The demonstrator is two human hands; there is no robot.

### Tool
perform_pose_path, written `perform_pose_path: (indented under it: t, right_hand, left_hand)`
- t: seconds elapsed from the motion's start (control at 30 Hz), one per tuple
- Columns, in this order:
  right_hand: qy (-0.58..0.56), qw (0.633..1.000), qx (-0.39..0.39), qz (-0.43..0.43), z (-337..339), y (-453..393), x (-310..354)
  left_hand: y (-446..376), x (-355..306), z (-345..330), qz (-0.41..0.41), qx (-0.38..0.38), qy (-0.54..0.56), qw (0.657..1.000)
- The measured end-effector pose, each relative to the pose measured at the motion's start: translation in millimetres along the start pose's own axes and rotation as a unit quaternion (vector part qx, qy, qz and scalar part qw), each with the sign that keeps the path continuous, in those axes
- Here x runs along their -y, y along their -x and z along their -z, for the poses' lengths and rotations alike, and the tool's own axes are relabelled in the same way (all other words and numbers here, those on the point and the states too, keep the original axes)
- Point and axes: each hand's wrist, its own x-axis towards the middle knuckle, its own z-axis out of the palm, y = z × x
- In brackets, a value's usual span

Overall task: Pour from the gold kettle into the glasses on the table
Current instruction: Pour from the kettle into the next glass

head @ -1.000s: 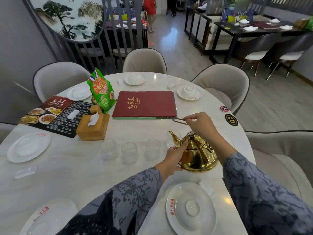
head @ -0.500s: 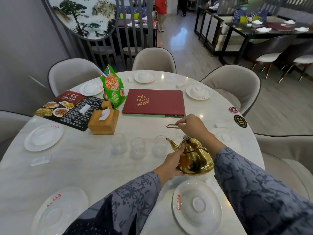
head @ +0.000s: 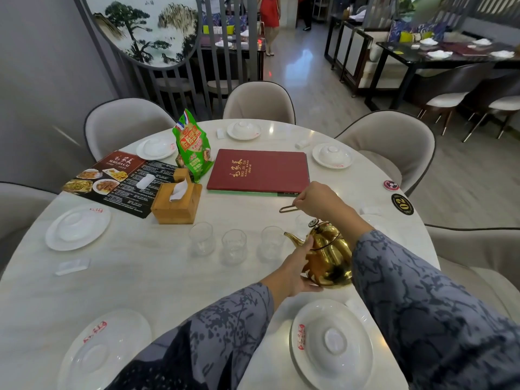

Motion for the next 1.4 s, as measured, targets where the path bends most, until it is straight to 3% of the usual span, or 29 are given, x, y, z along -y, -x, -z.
perform_pose_path:
  t: [1.4]
  right_hand:
    - [0.079,0.996,0.027,0.022,30.6,2.1,31.1]
  left_hand:
    - [23.5,-15.4,-10.5,-0.007,0.05,0.027,0.998]
